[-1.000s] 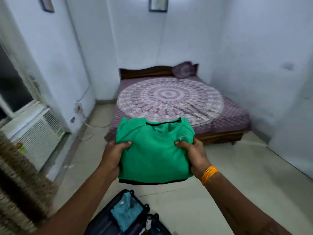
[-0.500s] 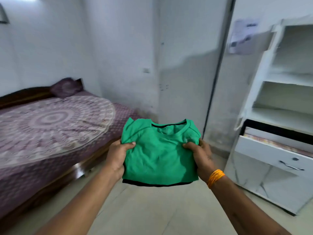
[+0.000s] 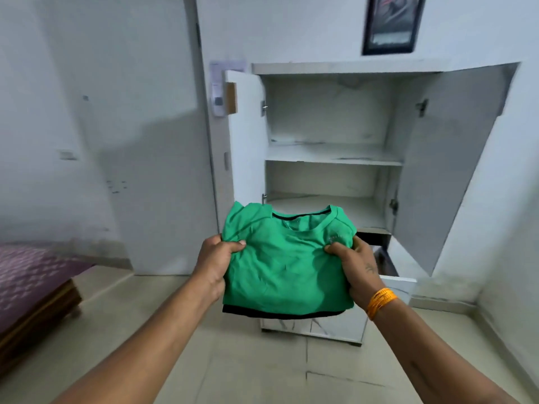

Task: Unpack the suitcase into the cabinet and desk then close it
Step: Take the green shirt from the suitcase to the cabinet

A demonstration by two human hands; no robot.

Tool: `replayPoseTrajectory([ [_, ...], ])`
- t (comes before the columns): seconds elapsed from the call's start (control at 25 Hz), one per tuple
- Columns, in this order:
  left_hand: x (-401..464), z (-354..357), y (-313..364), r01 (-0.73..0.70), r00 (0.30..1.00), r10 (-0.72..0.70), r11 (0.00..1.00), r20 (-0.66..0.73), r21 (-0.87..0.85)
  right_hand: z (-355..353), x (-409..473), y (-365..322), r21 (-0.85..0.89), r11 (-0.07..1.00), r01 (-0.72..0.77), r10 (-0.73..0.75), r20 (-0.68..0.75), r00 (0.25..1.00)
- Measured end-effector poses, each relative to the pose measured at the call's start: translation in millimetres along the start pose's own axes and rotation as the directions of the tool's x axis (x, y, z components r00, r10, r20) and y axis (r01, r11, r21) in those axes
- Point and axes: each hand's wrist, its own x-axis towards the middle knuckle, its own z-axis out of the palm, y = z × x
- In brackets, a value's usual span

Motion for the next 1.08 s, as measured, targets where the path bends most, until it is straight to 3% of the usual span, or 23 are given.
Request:
replayPoseTrajectory([
  [0.28, 155, 110, 17, -0.030, 0.998, 0.025, 0.997, 0.063, 0.075, -33, 168, -25, -0.030, 0.997, 0.070, -0.072, -0.064, 0.995],
  [0.64, 435, 215, 88, -0.144, 0.989, 0.145, 0.987, 0.002, 0.064, 27, 440, -77, -0.012, 0.984, 0.176, -0.176, -0.100, 0.979],
  [0.92, 593, 275, 127, -0.212, 0.971, 0.219, 0.974, -0.098, 0.079, 79, 614, -97, -0.016, 0.981, 0.195, -0.196, -0.121, 0.973],
  [1.08, 672, 294, 145, -0.263, 0.933, 0.323, 0.912, -0.156, 0.314, 100, 698, -102, -0.001, 0.983, 0.184, -0.183, -0.102, 0.978],
])
